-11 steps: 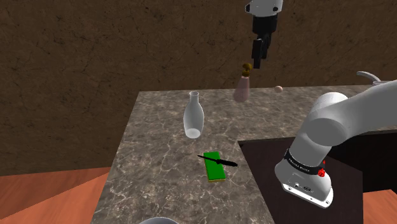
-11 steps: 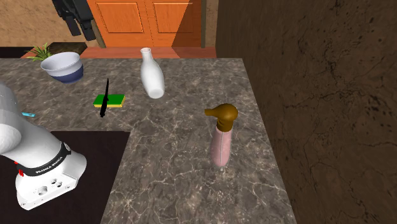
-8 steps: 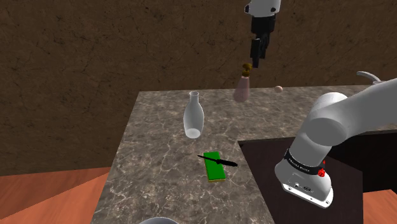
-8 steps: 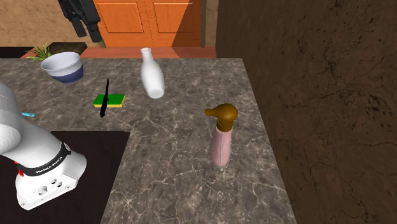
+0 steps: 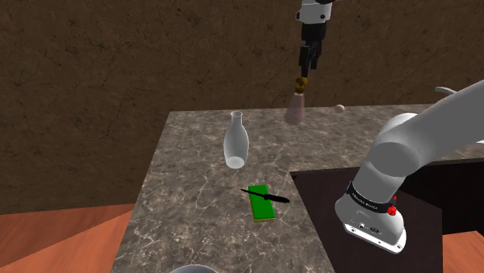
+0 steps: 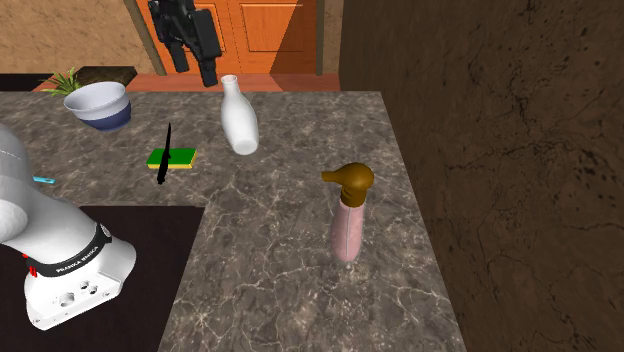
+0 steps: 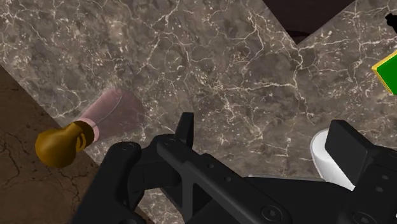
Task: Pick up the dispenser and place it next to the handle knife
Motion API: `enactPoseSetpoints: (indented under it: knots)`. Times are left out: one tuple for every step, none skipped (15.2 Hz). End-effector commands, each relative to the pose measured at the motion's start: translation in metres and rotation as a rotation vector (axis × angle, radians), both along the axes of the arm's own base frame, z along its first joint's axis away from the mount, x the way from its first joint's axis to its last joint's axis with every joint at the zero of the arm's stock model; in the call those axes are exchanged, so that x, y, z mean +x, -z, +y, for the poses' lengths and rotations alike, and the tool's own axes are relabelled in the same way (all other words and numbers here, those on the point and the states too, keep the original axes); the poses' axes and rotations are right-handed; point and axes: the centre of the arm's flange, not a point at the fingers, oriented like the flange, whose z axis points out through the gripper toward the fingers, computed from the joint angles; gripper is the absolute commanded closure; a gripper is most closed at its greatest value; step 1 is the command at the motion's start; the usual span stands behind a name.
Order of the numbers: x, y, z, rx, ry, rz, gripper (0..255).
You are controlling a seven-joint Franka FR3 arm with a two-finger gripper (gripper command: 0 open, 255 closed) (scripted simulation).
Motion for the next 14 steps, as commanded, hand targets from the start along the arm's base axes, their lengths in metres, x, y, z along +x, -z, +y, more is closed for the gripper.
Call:
enactPoseSetpoints:
  knots:
    - [0.015, 0.009, -0.026, 0.012, 0.015, -0.001, 0]
    - [0.021, 0.011, -0.038, 0.018, 0.022, -0.002, 0]
    - [0.028, 0.014, -0.05, 0.024, 0.03, -0.002, 0]
    - [0.035, 0.017, -0.062, 0.031, 0.037, -0.003, 0]
    - [0.041, 0.021, -0.074, 0.037, 0.044, -0.003, 0]
    - [0.048, 0.024, -0.086, 0.043, 0.052, -0.004, 0]
    - [0.054, 0.027, -0.098, 0.05, 0.059, -0.004, 0]
    - [0.06, 0.03, -0.11, 0.056, 0.066, -0.005, 0]
    - [0.066, 0.034, -0.123, 0.062, 0.074, -0.005, 0]
    - [0.072, 0.037, -0.135, 0.068, 0.081, -0.006, 0]
    - [0.078, 0.041, -0.147, 0.075, 0.088, -0.006, 0]
    - [0.084, 0.045, -0.159, 0.081, 0.096, -0.006, 0]
    - [0.09, 0.048, -0.172, 0.087, 0.103, -0.007, 0]
    - [0.096, 0.052, -0.184, 0.094, 0.11, -0.007, 0]
